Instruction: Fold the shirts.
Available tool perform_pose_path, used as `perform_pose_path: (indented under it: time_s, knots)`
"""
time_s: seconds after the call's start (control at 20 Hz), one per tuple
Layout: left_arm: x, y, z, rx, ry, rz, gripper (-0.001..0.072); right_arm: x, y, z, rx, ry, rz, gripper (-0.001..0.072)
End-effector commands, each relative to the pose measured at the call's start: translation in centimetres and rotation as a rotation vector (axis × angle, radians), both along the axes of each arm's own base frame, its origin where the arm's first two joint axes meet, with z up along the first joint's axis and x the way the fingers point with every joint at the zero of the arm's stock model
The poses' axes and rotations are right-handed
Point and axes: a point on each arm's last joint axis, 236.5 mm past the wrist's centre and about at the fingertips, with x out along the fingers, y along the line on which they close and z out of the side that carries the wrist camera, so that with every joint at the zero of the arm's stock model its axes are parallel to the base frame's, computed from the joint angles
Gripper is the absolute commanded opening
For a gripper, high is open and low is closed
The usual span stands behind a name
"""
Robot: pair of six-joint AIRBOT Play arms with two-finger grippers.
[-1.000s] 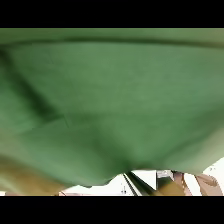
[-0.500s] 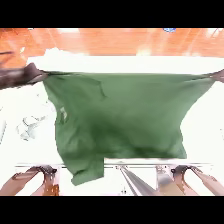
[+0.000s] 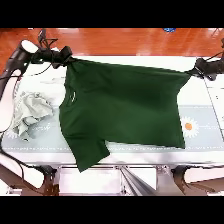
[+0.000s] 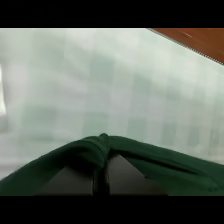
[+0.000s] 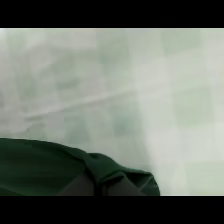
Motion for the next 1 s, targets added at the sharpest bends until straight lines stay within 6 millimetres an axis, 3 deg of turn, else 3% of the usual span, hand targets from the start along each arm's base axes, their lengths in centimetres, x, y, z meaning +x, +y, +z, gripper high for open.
perform_pose_path:
  time_s: [0.0,0.2,0.4,0.65,0.8,0.95]
  knots:
    - [-0.3,-1.1,-1.3,-0.025,0.1,-0.096,0.0024,1.2,-0.2,-1.6,0.026,0.034,0.017,0.002]
    - [-5.0,-0.8,-2.1,0.018,0.229,-0.253,0.0024,-1.1,0.9,-2.1,0.034,0.104,0.111,0.002]
    - [-10.8,2.3,-5.6,0.22,0.467,-0.362,0.0024,-5.2,1.6,-4.0,0.05,0.258,0.183,0.002]
    - [-14.5,1.9,-6.6,0.208,0.596,-0.441,0.0024,-10.3,3.3,-8.0,0.11,0.415,0.24,0.002]
    - [-16.6,2.2,-7.3,0.203,0.679,-0.47,0.0024,-11.5,3.3,-9.0,0.108,0.453,0.25,0.0021]
    - [-17.1,2.3,-7.3,0.202,0.698,-0.477,0.0025,-11.8,3.2,-9.1,0.101,0.467,0.255,0.0021]
